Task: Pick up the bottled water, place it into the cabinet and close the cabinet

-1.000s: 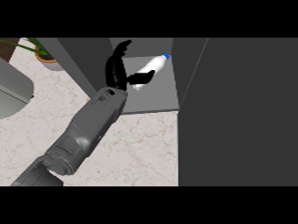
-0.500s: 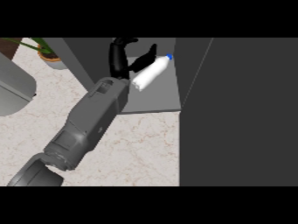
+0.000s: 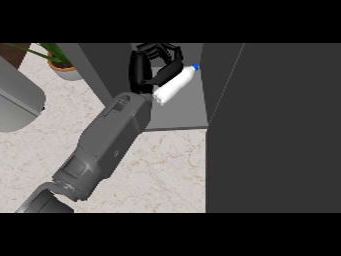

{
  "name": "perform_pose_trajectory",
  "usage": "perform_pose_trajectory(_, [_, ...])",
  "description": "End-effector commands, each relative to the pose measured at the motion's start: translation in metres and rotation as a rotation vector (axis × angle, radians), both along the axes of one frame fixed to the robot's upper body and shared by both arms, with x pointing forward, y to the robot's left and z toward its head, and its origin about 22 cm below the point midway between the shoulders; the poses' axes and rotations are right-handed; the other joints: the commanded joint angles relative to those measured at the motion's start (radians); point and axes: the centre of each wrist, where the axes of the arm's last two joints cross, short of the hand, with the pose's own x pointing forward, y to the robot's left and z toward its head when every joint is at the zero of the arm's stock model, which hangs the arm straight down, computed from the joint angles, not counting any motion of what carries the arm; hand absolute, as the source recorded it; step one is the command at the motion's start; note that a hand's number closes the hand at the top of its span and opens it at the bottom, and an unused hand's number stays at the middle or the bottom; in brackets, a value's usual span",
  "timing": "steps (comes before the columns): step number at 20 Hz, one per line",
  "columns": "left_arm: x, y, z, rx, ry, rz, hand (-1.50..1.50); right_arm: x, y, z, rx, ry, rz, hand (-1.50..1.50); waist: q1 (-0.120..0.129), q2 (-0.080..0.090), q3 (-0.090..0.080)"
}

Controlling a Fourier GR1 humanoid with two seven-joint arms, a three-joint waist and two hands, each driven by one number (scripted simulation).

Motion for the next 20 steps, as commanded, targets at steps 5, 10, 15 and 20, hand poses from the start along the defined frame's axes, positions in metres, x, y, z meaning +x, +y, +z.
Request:
perform_pose_trajectory(5, [-0.032,-0.02,-0.007,-0.138,0.041,-0.233,1.5,-0.001,0.005,0.032,-0.017,-0.044,0.004,-1.5,0.015,-0.013,0.0])
perform_pose_trajectory(10, [-0.078,-0.028,-0.032,-0.247,0.091,-0.423,-1.5,-0.005,0.011,0.032,-0.027,-0.031,-0.009,-1.5,0.043,-0.024,0.0])
perform_pose_trajectory(15, [-0.142,-0.032,-0.063,-0.305,0.135,-0.494,-1.5,-0.007,0.013,0.034,-0.013,-0.029,-0.046,-1.5,0.065,-0.026,0.0])
perform_pose_trajectory(20, [-0.181,0.01,-0.07,-0.307,0.134,-0.399,-1.5,-0.009,0.018,0.038,-0.027,-0.052,-0.051,-1.5,0.075,-0.026,0.0])
